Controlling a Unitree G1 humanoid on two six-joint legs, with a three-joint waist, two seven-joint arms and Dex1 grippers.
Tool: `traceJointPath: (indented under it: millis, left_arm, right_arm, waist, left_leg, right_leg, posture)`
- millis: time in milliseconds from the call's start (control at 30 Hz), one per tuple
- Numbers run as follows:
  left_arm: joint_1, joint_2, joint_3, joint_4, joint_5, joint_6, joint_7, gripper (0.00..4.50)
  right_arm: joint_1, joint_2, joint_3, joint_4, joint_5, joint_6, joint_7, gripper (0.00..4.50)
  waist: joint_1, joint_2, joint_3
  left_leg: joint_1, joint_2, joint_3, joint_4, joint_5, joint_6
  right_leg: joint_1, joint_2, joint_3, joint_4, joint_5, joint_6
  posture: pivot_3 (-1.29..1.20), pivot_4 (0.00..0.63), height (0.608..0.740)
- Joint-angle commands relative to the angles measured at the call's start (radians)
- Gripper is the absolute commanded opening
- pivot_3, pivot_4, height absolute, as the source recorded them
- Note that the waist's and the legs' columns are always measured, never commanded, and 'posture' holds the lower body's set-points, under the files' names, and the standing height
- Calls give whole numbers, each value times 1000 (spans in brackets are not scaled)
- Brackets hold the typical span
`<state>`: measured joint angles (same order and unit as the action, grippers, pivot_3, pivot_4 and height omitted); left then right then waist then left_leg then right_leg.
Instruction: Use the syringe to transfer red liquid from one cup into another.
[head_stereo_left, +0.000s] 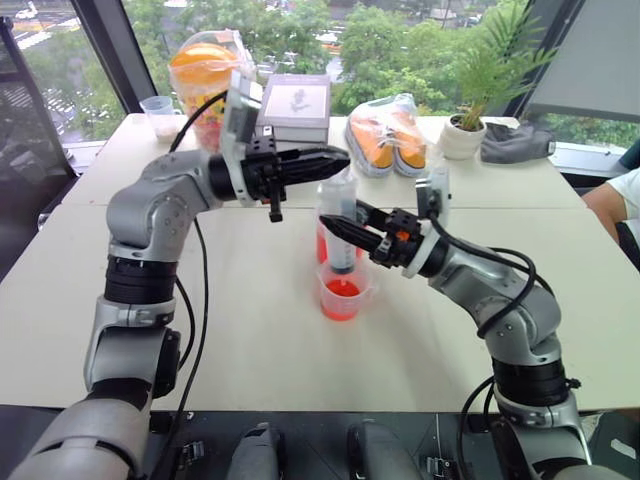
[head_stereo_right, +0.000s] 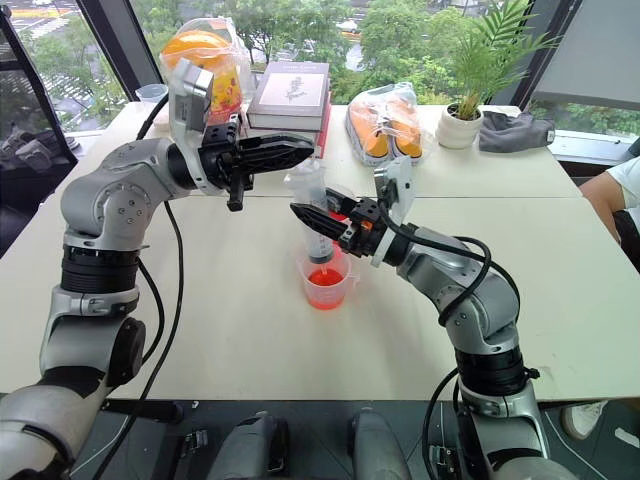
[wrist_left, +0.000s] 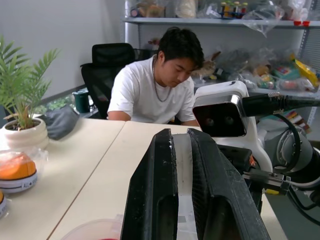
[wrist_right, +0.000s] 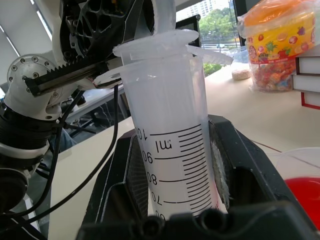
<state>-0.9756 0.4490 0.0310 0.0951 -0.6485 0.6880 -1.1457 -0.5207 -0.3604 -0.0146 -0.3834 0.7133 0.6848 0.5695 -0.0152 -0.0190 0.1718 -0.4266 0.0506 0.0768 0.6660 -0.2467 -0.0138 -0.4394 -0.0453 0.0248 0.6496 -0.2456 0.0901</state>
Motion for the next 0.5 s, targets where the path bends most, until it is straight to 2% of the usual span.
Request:
traceJointPath:
  millis: [33, 133, 167, 200, 500]
  left_arm:
    - [0, 31, -7, -17, -30, 67, -19, 1816]
    - [7, 55, 16, -30, -43, 80, -11, 3320]
    - [10, 65, 26, -33, -44, 79, -7, 4080]
    - [13, 71, 33, -35, -44, 79, -5, 4474]
    - [68, 158, 124, -45, -51, 65, 48, 4474]
  right_arm:
    - [-45, 2, -74, -77, 40, -45, -17, 1344]
    - [-36, 4, -70, -76, 40, -42, -17, 1344]
    - [-34, 4, -69, -74, 42, -41, -18, 1344]
    - [-33, 4, -68, -72, 43, -41, -19, 1344]
    - [-75, -21, -115, -49, 128, 30, -55, 1344]
  waist:
    - [0, 0, 0]
    - [-2, 0, 0]
    - [-3, 0, 0]
    - [-3, 0, 0]
    - [-1, 0, 0]
  left_leg:
    - [0, 0, 0, 0, 0, 0]
    - [0, 0, 0, 0, 0, 0]
    - [0, 0, 0, 0, 0, 0]
    - [0, 0, 0, 0, 0, 0]
    - [0, 0, 0, 0, 0, 0]
  right_leg:
    - [0, 0, 0, 0, 0, 0]
    - [0, 0, 0, 0, 0, 0]
    - [0, 0, 0, 0, 0, 0]
    - [0, 0, 0, 0, 0, 0]
    - [0, 0, 0, 0, 0, 0]
  posture:
    - [0, 150, 740]
    - [0, 150, 740]
    - [0, 150, 740]
    - [0, 150, 740]
    - [0, 150, 740]
